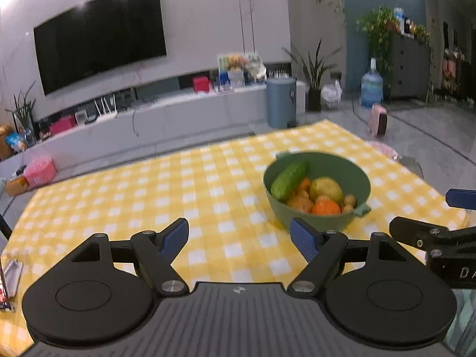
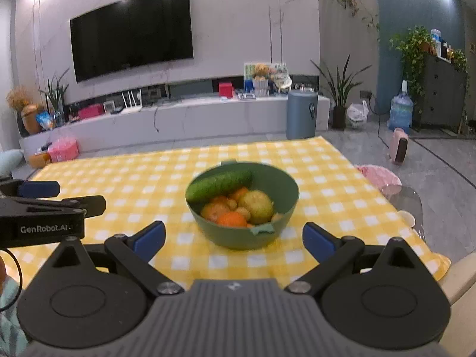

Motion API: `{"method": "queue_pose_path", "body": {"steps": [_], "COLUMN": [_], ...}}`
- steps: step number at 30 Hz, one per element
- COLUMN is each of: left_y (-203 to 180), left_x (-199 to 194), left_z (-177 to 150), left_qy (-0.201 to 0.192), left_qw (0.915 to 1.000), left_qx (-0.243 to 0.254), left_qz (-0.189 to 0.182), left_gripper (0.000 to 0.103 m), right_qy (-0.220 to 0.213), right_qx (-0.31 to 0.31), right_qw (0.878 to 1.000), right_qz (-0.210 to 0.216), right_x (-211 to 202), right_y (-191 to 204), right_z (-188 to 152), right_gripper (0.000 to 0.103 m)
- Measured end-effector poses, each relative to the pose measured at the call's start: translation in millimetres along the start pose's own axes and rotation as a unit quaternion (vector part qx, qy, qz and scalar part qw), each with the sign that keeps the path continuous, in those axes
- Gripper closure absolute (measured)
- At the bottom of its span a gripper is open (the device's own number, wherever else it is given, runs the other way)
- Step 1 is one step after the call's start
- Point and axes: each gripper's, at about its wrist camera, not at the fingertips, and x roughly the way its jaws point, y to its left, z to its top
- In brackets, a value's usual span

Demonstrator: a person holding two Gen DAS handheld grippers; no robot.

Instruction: Organize fruits

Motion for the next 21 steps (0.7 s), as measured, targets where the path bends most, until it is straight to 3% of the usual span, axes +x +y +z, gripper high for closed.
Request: {"method": "queue_pose_path", "body": {"steps": [8,21], "left_y": [-7.4,-11.9], "left_x": [13.0,18.5], "left_z": [-6.6,-6.6], "left_qy": [0.05,0.068], "left_qw": [0.9987,0.9976], "left_qx": [0.002,0.004], "left_qz": [0.011,0.008], "left_gripper": [0.012,0.012], "right_qy": [0.015,0.021], "right_qx": [0.008,0.01], "right_qw": [1.0,1.0], "right_qz": [0.003,-0.004], "right_x": [12.6,19.3], "right_y": [-9.3,-14.8], "right_z": [-3.4,-2.2], "right_gripper": [0.008,0.008]}}
